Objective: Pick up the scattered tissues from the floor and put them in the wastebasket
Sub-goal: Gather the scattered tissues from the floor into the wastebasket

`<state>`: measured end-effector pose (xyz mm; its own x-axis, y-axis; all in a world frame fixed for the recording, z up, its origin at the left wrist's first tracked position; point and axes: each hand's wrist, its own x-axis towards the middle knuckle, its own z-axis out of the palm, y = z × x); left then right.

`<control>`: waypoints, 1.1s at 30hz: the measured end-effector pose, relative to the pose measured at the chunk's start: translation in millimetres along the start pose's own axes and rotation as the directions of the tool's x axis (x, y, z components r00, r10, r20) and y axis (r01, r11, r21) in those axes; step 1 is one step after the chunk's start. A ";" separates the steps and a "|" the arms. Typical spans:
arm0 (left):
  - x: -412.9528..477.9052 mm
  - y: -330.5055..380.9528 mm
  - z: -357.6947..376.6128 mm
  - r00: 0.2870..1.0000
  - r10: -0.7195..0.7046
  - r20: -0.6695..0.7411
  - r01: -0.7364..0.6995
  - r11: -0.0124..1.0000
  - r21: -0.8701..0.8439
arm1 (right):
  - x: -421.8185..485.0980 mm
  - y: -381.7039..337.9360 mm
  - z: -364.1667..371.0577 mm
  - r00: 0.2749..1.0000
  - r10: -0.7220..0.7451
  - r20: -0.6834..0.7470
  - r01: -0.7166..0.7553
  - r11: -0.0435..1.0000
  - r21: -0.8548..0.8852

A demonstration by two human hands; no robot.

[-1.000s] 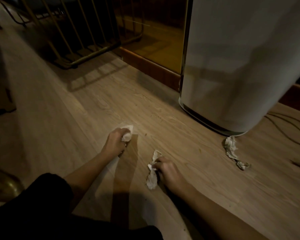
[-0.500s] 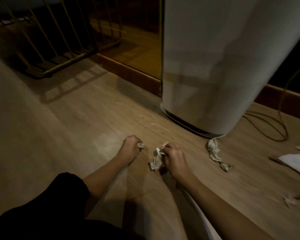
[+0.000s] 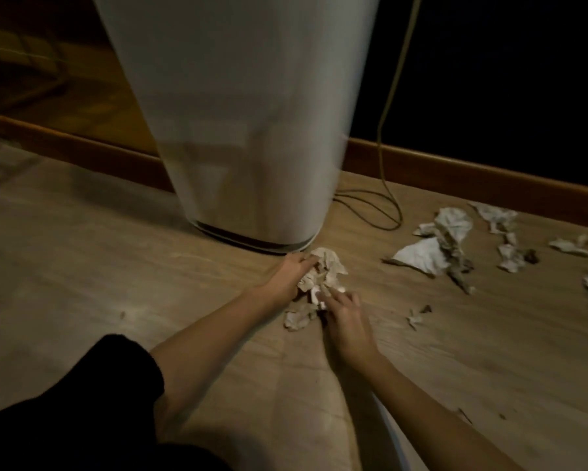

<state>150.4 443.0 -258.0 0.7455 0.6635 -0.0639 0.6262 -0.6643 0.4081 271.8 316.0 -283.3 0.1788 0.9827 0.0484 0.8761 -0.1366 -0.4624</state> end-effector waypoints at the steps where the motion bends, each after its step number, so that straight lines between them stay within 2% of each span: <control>1: 3.8 -0.8 1.7 0.999 -0.002 0.039 0.002 1.000 -0.010 | -1.9 0.6 0.1 1.000 -0.016 0.013 0.016 1.000 -0.008; 3: 7.0 -1.1 2.8 0.996 0.003 0.094 0.007 0.995 -0.103 | -6.1 -0.8 0.4 0.998 -0.058 -0.007 0.058 0.998 -0.025; 4: 9.8 -0.5 1.2 0.996 0.018 0.087 -0.010 0.996 -0.092 | -8.8 -2.8 0.2 0.997 -0.068 -0.031 0.068 0.997 -0.020; 7: 24.6 10.1 -7.2 0.981 0.109 0.161 -0.121 0.990 0.069 | -13.2 -4.0 3.7 0.991 -0.113 -0.076 0.114 0.993 0.009; 12: 57.7 23.4 -5.8 0.963 -0.030 0.268 -0.021 0.982 0.186 | -16.7 14.3 3.6 0.988 -0.136 -0.070 0.139 0.989 0.041; 16: 69.0 26.3 2.0 0.984 -0.023 0.179 -0.008 0.985 0.171 | -22.9 37.8 -22.7 0.984 -0.025 -0.176 0.040 0.996 0.083; 19: 68.7 30.1 12.3 0.993 0.053 0.109 -0.070 0.985 0.156 | -23.0 69.5 -45.5 0.944 0.143 -0.299 -0.122 0.989 0.086; 22: 65.5 36.9 12.9 0.995 0.100 0.001 -0.097 0.970 0.224 | -33.7 94.6 -48.5 0.923 0.239 -0.302 -0.244 0.970 0.021; 23: 63.5 38.6 12.5 0.995 0.102 -0.020 -0.095 0.971 0.220 | -39.7 98.3 -45.2 0.923 0.254 -0.290 -0.259 0.966 0.021; 26: 56.9 46.3 13.5 0.998 -0.002 -0.061 0.004 0.999 0.038 | -56.7 99.4 -37.1 0.921 0.277 -0.275 -0.274 0.960 0.048; 28: 51.5 54.7 16.9 0.998 -0.018 -0.062 0.015 0.999 -0.049 | -60.8 99.9 -36.5 0.926 0.260 -0.272 -0.262 0.965 0.031; 33: 54.7 69.8 6.9 0.991 0.125 0.036 -0.125 0.992 -0.011 | -32.0 116.0 -68.6 0.934 0.249 -0.255 -0.251 0.968 0.028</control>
<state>236.4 430.5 -239.3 0.8258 0.5622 -0.0451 0.5256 -0.7381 0.4230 398.4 260.1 -277.8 0.4995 0.8523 0.1554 0.7904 -0.3749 -0.4845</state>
